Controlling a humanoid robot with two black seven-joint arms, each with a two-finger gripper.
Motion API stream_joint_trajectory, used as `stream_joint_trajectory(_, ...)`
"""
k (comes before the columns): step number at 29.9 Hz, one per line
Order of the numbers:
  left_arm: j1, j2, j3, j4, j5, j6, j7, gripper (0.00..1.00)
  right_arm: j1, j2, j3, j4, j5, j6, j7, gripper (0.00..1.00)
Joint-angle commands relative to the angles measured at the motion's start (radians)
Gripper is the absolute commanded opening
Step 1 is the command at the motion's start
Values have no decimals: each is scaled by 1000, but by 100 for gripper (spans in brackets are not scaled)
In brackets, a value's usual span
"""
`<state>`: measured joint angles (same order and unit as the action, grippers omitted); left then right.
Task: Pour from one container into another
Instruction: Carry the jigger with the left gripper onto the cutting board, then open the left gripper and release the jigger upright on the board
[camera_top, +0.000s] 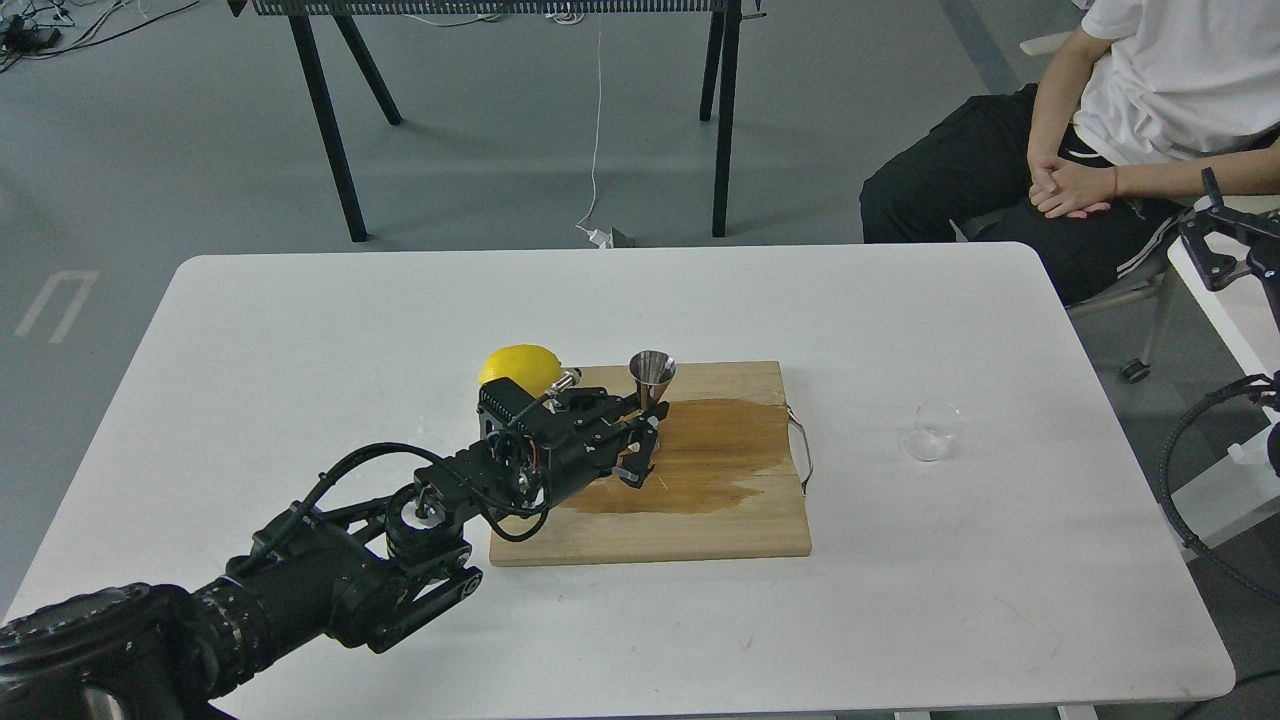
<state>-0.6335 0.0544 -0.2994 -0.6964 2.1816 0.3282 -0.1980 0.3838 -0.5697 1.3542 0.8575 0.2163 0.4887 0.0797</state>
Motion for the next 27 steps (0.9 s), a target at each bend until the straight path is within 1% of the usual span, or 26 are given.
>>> stream_joint_trajectory(1,2,1,0,0,0,0,0,44,1,1,0,0,0,0,0,100)
stream_joint_trajectory(6,2,1,0,0,0,0,-1,45,0,4,0,0,0,0,2,100)
stream_joint_trajectory(11,2,2,-1,-3,0,0,-3,59,0,7,0,0,0,0,2,100)
stream_joint_trajectory(14,0,13,0,-17,0,0,-15,66,0,7,0,0,0,0,2,100)
stream_joint_trajectory(19,12,58,11,-58,0,0,-37,68,0,8,-1,0,-1,0,2,100)
stream_joint_trajectory(21,14,71,13,-77,0,0,-38,71,0,8,-4,-2,-1,0,0,100)
stream_joint_trajectory(27,35,114,13,-98,0,5,-40,71,1,21,-6,0,-1,0,2,100)
